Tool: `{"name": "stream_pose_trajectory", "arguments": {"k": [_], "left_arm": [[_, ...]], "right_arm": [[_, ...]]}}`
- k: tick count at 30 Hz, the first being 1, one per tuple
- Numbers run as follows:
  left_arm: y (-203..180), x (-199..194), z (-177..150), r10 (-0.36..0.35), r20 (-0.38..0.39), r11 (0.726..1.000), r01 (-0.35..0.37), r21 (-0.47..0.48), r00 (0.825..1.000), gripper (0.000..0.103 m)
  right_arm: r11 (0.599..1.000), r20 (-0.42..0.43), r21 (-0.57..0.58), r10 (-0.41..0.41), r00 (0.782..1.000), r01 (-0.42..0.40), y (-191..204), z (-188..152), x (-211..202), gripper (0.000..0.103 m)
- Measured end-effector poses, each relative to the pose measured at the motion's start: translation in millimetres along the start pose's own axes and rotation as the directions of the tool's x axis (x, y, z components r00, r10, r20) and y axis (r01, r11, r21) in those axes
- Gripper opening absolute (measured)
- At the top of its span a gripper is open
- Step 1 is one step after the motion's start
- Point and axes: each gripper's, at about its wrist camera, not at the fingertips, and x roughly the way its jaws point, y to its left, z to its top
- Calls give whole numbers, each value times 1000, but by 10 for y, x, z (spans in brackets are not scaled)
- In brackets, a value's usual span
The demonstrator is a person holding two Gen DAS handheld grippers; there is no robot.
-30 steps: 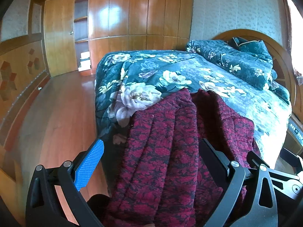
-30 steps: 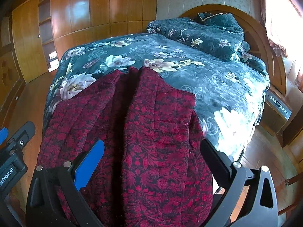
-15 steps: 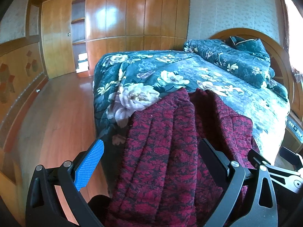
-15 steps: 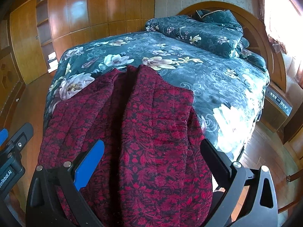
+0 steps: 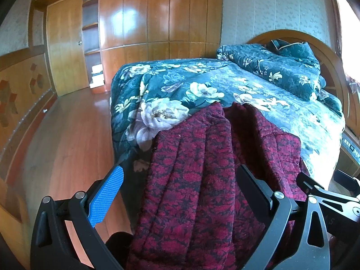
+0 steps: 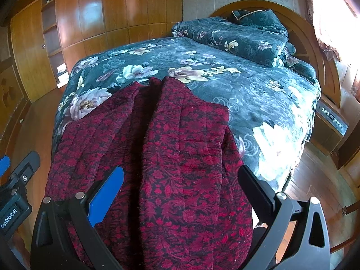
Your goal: Fold small clothes
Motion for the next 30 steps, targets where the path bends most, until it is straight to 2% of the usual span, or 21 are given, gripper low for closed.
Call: {"name": "stream_pose_trajectory", "arguments": {"k": [10,15,20,21,25,30], "left_arm": [[-75,63,-29,-1,-21,999,2,40,1000,99],[-104,135,-63,-9,-50,998,11,55,999,99],[-164,257,-127,-40,-102,993,51,105,994,99],[-179,286,-145,-52,-119,990,67,123,992,99],[-238,349,-248,-86,-166,973,119,199,982,99],[-325,417,-433,-132,-241,939,199,280,961,98]], "right_arm": [[1000,-14,21,13,1000,-13,-102,-8,63,101],[999,-22,31,22,1000,-21,-191,-13,108,101],[997,-33,51,63,997,-61,-339,-16,138,101],[996,-38,51,77,996,-75,-378,-19,146,100],[987,-104,62,154,983,-148,-443,-56,224,80],[973,-233,45,229,945,-225,-321,-195,448,73]]}}
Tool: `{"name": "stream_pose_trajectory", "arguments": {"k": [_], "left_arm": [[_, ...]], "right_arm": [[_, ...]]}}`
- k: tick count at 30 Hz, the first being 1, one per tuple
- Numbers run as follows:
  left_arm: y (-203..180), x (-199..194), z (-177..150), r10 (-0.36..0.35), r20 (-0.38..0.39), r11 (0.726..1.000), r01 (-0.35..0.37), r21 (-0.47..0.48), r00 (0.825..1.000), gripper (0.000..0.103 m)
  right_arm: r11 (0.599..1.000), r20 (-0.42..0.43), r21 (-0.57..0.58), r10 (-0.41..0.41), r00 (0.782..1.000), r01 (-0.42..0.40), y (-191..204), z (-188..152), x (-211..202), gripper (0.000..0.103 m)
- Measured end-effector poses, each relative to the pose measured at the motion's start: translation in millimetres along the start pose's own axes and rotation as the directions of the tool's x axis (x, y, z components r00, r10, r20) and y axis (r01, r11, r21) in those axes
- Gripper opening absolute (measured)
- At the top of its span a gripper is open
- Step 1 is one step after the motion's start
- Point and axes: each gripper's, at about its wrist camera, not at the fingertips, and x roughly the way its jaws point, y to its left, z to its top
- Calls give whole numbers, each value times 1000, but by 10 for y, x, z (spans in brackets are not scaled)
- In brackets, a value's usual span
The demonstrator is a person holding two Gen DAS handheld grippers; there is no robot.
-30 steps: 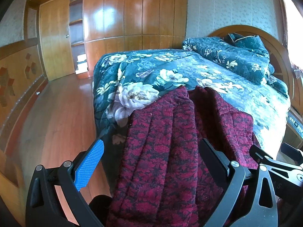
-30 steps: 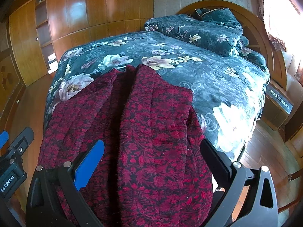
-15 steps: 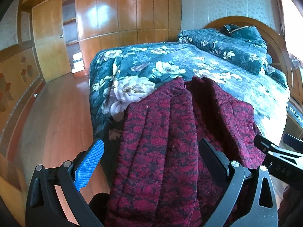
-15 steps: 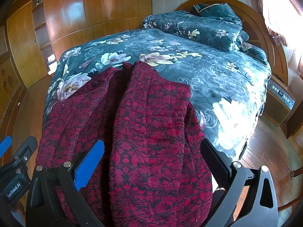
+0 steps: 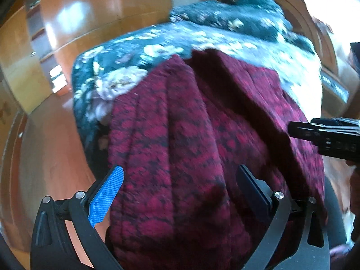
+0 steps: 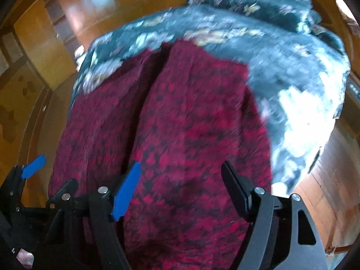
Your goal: Fold small clothes
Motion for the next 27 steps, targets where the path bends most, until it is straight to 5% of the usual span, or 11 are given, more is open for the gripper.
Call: {"name": "stream_pose_trajectory", "arguments": {"k": [5,10,12,17,21,24,26,27], "left_arm": [[-132,147,-81,-28,-69,996,34,78,997,66],[13,120,-70,-109,-66,993,111,28,992,26],[141,75,-56,-168,-59,986,167,-26,984,16],[576,-107,73,-201,12,964,200,-175,979,13],[1161,-230,245,-130,82,934,150,-325,988,13],[1646,-260,381,8,99,911,33,-411,995,13],[2002,-216,456,94,73,882,-49,-469,993,13],[2144,-200,475,136,62,867,-89,-490,989,13]], "right_arm": [[999,-48,-34,30,998,-32,60,-24,144,60],[989,-58,-128,66,996,-73,63,27,90,0],[990,-42,-131,39,998,-44,-26,55,36,0],[987,67,-112,-113,991,120,-396,156,-242,0],[981,101,-21,-190,977,193,-739,296,-359,0],[987,78,75,-150,986,145,-907,345,-363,6],[988,74,79,-136,988,130,-862,357,-325,26],[990,73,75,-126,989,120,-805,348,-302,50]]}}
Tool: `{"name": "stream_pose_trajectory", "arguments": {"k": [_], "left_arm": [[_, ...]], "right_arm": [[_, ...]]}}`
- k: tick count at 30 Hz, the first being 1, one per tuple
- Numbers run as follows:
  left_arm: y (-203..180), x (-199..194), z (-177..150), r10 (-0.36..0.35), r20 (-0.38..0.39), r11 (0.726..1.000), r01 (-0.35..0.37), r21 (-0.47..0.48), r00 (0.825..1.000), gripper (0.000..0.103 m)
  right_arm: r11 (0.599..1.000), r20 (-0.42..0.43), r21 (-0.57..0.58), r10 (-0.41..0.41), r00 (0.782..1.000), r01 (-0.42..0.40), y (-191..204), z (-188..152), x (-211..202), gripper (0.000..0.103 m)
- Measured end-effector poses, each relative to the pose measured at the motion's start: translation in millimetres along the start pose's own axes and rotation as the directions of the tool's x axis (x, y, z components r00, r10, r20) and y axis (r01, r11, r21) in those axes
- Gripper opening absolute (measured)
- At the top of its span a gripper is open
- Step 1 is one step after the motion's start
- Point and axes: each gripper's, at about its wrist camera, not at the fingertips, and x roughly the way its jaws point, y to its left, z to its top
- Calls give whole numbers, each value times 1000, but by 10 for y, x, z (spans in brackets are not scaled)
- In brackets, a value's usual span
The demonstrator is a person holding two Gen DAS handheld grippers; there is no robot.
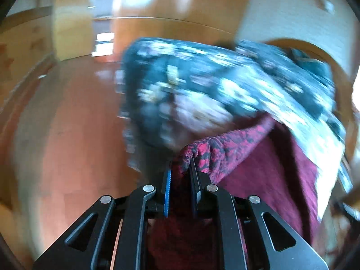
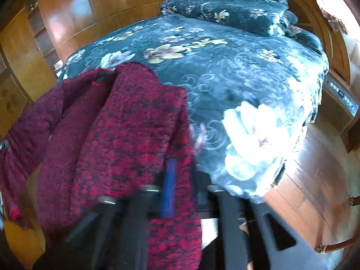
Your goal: Fold small clothes
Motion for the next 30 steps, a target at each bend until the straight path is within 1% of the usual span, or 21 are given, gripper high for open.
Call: {"name": "stream_pose_trajectory", "arguments": {"k": [1,3,5,6,7,8,9,11,13,14,15,16,17,18,19,20,22,24,26,28,30], "left_arm": [[116,64,109,54,11,998,-54,-12,999,13],[289,176,242,125,5,992,-125,-35,992,20],[434,228,354,182,12,981,-181,-69,983,21],[486,231,396,223,25,972,-221,-77,974,21],[506,238,423,250,30,966,-247,-82,968,25],[511,228,436,249,34,966,-245,-86,968,37],[491,204,418,240,45,968,-235,-91,970,53],[395,140,321,225,71,973,-219,-77,972,63],[246,164,186,171,56,985,-169,-40,984,63],[178,191,94,123,32,992,-122,-17,992,63],[107,199,19,93,13,996,-93,0,996,63],[-24,239,-117,50,-19,998,-49,35,999,63],[-126,287,-223,24,-46,998,-21,60,999,63],[-204,327,-306,3,-68,997,2,74,998,63],[-305,353,-435,-32,-102,995,42,92,994,63],[-367,385,-531,-56,-128,992,69,101,990,63],[-479,452,-725,-94,-178,987,115,111,980,63],[-561,493,-908,-120,-216,981,149,123,969,63],[-614,509,-1019,-138,-235,979,168,116,962,63],[-642,525,-1090,-160,-253,977,189,96,954,63],[-651,527,-1144,-152,-260,979,181,91,953,65]], "right_arm": [[1000,2,-4,11,1000,-11,67,-9,17,58],[999,3,-37,33,999,-33,237,-8,46,60],[997,-5,-66,47,999,-47,403,-19,69,66],[995,-13,-77,62,998,-63,509,-8,98,68],[993,-23,-88,77,997,-79,592,-1,115,71],[990,-32,-101,93,995,-95,691,8,134,73],[988,-36,-112,99,994,-103,751,20,178,76],[983,-57,-147,104,993,-111,942,30,264,78],[978,-98,-181,89,991,-106,1096,11,401,78],[976,-119,-199,61,991,-84,1155,-4,502,76],[976,-136,-207,43,990,-71,1177,-28,570,60],[974,-167,-216,34,985,-70,1185,-52,655,38],[970,-200,-223,57,978,-102,1192,-74,705,36],[966,-187,-239,53,981,-97,1188,-80,674,23],[960,-171,-264,50,984,-95,1184,-82,624,14],[955,-158,-279,57,986,-100,1148,-69,547,14],[953,-124,-293,42,991,-77,1047,-26,415,12],[955,-76,-293,17,997,-39,854,42,259,11],[956,-17,-291,-41,999,35,669,112,104,10],[941,76,-295,-150,986,166,410,263,-12,9],[921,132,-279,-245,961,273,167,443,-47,9]]}}
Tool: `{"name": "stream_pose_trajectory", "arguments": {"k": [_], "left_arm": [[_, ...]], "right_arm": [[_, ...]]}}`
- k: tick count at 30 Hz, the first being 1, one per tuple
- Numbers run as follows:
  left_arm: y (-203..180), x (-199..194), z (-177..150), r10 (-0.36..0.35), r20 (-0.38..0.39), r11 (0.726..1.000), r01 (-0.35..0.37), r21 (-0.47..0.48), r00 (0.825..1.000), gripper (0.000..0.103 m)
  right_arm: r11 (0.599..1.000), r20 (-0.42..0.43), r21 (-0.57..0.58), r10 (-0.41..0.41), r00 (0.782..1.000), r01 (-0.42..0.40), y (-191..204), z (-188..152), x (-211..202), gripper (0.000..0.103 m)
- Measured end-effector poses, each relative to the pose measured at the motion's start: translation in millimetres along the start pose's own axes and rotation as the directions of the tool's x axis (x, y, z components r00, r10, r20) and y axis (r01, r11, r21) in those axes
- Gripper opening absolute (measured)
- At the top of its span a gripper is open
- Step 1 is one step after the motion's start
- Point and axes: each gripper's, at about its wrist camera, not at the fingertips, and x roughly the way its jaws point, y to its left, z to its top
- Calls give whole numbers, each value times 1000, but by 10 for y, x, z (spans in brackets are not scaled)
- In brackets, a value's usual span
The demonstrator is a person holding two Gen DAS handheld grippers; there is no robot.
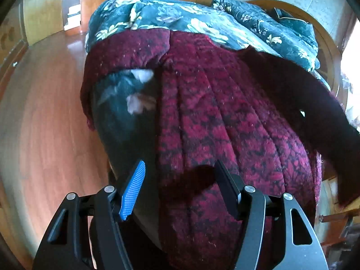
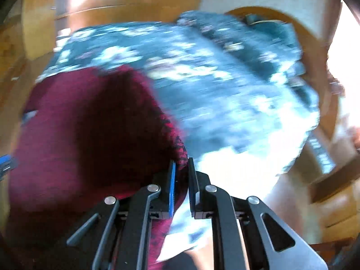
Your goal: Fold small clothes
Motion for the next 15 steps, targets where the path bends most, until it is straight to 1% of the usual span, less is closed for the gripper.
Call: {"name": "stream_pose_trajectory", "arguments": {"k": [1,2,3,5,6,7,8,9,10,11,12,13,14,15], "left_arm": [[7,-8,-5,3,-1,1000,-3,-5,1000,68],[17,-24,-15,3,1,1000,-3,-13,1000,68],[24,-29,-18,-2,-2,1000,2,-20,1000,68],[19,-33,-4,-7,-7,1000,7,-30,1000,68],[12,-41,-17,-10,-9,999,10,-31,1000,68],[2,-40,-15,-16,-13,999,16,-31,1000,68],[1,-47,-27,-21,-15,999,21,-30,1000,68],[-6,-54,-41,-31,-19,999,31,-29,999,68],[-11,-61,-60,-44,-24,999,43,-30,999,68],[-10,-63,-75,-56,-29,998,55,-30,998,68],[-2,-65,-103,-75,-38,997,74,-34,996,68],[8,-66,-131,-96,-49,995,94,-39,994,68],[23,-62,-171,-120,-60,992,118,-49,991,68],[32,-60,-208,-136,-64,989,133,-57,989,68]], "right_arm": [[998,11,-1,-57,998,57,-133,39,54,9],[992,20,-10,-122,992,122,-255,88,127,9],[980,27,-18,-199,980,200,-418,163,252,9],[963,16,10,-270,963,269,-688,283,457,10],[947,1,28,-319,948,319,-862,384,624,14],[939,-3,39,-341,940,340,-945,430,697,24],[934,-1,60,-351,936,351,-1033,492,762,31],[935,3,95,-345,939,343,-1133,541,800,55],[927,10,133,-355,935,350,-1213,569,791,75],[918,29,162,-372,928,363,-1266,564,729,79],[918,49,180,-368,929,354,-1267,541,664,82],[924,56,188,-347,936,332,-1267,481,588,85],[946,45,198,-272,961,258,-1223,372,526,86],[960,29,209,-195,980,185,-1154,300,480,86]]}}
